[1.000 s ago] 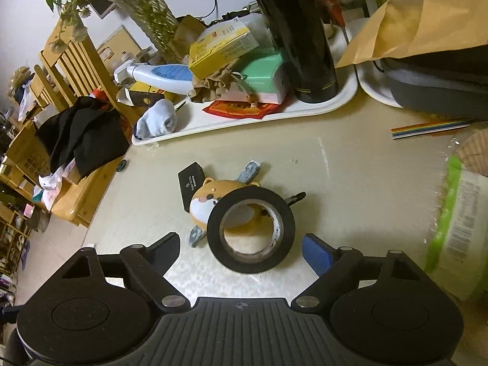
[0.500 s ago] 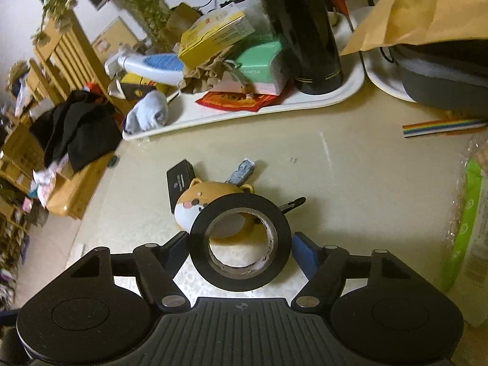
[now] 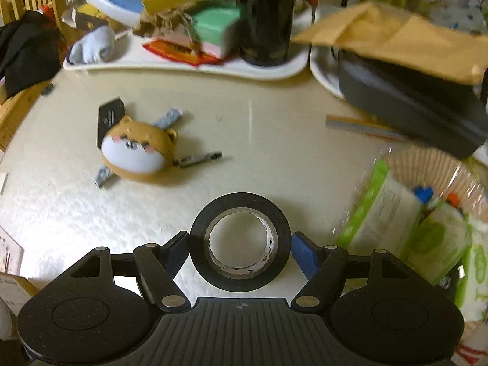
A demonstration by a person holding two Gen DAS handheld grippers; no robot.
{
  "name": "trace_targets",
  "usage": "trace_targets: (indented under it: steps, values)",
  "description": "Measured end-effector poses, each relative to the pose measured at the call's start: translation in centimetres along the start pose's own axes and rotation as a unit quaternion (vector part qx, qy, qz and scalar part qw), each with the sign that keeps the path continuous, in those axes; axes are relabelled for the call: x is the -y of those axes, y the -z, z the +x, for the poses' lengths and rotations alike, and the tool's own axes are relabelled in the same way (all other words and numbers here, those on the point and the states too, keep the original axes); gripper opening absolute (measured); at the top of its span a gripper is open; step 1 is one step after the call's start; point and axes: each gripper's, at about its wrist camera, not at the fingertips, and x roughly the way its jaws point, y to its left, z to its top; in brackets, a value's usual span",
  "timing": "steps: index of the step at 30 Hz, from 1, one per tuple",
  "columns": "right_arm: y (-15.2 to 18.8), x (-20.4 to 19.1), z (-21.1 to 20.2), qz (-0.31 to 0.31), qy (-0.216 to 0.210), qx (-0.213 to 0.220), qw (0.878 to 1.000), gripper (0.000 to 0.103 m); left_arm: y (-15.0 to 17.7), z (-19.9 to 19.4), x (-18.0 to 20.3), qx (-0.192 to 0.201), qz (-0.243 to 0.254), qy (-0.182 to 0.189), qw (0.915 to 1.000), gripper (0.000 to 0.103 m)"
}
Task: Organize rigid objects
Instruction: 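Close the right tool on the black tape roll, then lift the black tape roll with the right tool while the left tool reaches toward the black case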
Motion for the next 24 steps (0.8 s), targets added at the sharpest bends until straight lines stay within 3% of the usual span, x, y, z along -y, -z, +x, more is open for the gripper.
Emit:
trace_targets:
  steps: [5,10,13,24]
  values:
    - [0.0,-1.3,0.3,-0.038,0.025,0.006,0.999,0.075,0.0,-0.1,0.2,0.002,0.001,-0.001,1.0000,0.079]
    - [0.2,-1.6,1.1,-0.031,0.029,0.002,0.999,0.075,0.0,0.2,0.0,0.000,-0.005,-0.003,1.0000,0.079]
    - [0.5,-0.6,1.4,0.005,0.010,-0.002,1.000,0.076,-0.1,0.3,0.1,0.001,-0.004,-0.002,1.0000,0.079]
    - [0.6,-1.0,1.0,0.000,0.013,0.007,1.000,0.075,-0.7,0.7,0.2,0.001,0.003,-0.009,1.0000,0.079]
